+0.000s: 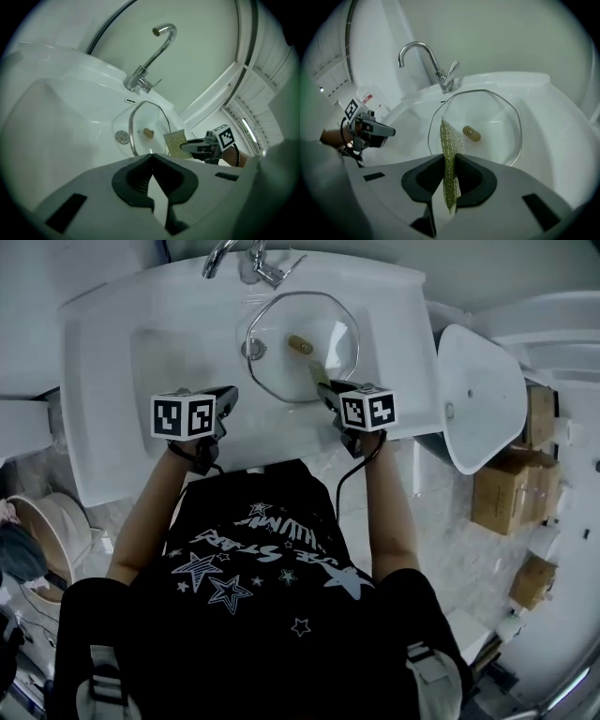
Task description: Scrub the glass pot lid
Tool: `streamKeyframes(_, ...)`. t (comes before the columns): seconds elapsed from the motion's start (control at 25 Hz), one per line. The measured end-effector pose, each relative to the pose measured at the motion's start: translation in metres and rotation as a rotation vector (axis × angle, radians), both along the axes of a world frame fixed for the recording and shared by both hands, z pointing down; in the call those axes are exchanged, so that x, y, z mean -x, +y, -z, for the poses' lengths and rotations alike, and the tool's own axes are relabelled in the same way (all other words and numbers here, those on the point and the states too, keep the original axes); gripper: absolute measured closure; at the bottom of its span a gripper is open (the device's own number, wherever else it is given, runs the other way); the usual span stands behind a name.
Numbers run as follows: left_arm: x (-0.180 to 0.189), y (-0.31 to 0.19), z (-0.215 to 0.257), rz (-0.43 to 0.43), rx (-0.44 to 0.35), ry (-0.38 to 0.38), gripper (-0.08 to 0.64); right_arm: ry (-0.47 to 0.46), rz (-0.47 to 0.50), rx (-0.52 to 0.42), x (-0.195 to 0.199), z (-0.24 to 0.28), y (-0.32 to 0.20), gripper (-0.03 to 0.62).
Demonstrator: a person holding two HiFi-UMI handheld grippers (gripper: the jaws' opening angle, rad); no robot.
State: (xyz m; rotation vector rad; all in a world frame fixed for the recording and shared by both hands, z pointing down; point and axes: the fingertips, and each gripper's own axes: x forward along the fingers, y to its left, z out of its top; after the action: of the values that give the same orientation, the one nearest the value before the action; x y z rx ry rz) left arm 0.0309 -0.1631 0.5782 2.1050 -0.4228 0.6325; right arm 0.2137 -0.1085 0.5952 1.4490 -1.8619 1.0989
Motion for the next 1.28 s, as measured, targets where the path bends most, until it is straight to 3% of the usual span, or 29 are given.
streamKeyframes(0.2,-0.02,0.006,-0.008,-0.118,0.008,0.01,0.552,-0.058,-0.129,-0.075,0.004,0.015,0.009,0.525)
streamKeyframes(0.52,-0.024,0.02,0.003,-0.186,-0.059,-0.015,0.552,-0.018,-0.166,-0.16,0.01,0.03,0.017,0.525)
streamKeyframes(0.92,-0.004,0.057,0.041,-0.176,-0.112,0.025,0.552,-0.038,-0.229,-0.298,0.04,0.075,0.057,0.526)
streamKeyframes(1.28,0.021,0.093,0.075,-0.154,-0.182,0.075,0.552,-0.02,-0.17,-0.397,0.083,0.108,0.084,0.526)
